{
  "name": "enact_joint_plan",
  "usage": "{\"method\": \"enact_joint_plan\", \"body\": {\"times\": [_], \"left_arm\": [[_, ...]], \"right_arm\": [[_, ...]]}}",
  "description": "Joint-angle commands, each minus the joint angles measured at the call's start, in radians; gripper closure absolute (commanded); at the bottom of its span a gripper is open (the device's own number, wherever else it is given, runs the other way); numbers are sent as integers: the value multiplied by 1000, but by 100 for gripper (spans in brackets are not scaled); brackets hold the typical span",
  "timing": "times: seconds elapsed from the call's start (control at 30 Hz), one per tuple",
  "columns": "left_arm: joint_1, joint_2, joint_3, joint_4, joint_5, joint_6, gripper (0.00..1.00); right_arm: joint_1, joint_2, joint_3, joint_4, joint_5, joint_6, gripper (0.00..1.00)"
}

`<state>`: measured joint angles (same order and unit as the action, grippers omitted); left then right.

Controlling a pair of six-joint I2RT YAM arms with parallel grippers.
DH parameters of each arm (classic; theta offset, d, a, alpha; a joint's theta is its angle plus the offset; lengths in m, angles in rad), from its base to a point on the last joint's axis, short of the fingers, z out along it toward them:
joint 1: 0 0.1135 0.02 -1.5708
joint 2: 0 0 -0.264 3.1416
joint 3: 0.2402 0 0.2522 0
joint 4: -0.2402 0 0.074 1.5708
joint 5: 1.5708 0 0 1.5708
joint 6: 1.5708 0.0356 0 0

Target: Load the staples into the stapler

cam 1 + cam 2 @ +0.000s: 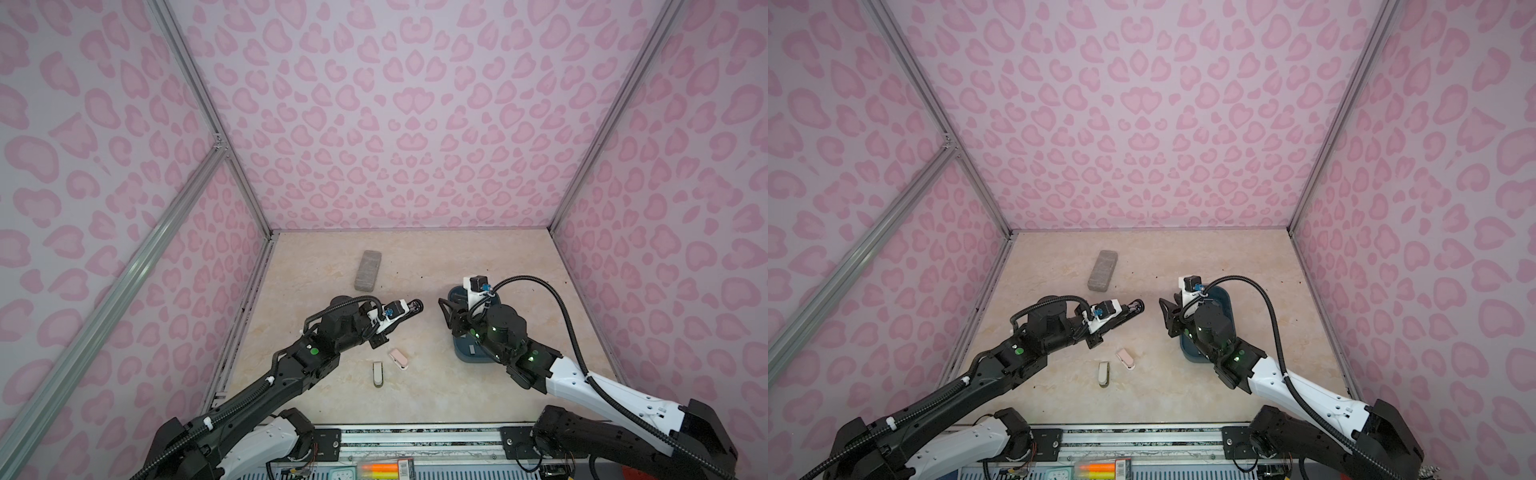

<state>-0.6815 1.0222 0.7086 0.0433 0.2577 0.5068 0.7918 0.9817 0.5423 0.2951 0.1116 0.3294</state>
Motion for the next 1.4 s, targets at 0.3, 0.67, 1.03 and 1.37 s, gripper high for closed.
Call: {"method": "enact_joint_plan", "body": {"times": [0.3, 0.67, 1.03, 1.37], "left_arm": [[-32, 273, 709, -909, -69, 362, 96], [-37, 308, 715, -1087, -26, 577, 96], [-63, 293, 686, -1110, 31, 657, 96], [-65, 269, 675, -1108, 91, 685, 96]], "right_arm": [[-6, -192, -136, 125, -161, -244, 42], [34, -245, -243, 274, -332, -378, 35], [105, -47, -158, 232, -411, -519, 36], [126, 4, -140, 238, -471, -551, 38]]}}
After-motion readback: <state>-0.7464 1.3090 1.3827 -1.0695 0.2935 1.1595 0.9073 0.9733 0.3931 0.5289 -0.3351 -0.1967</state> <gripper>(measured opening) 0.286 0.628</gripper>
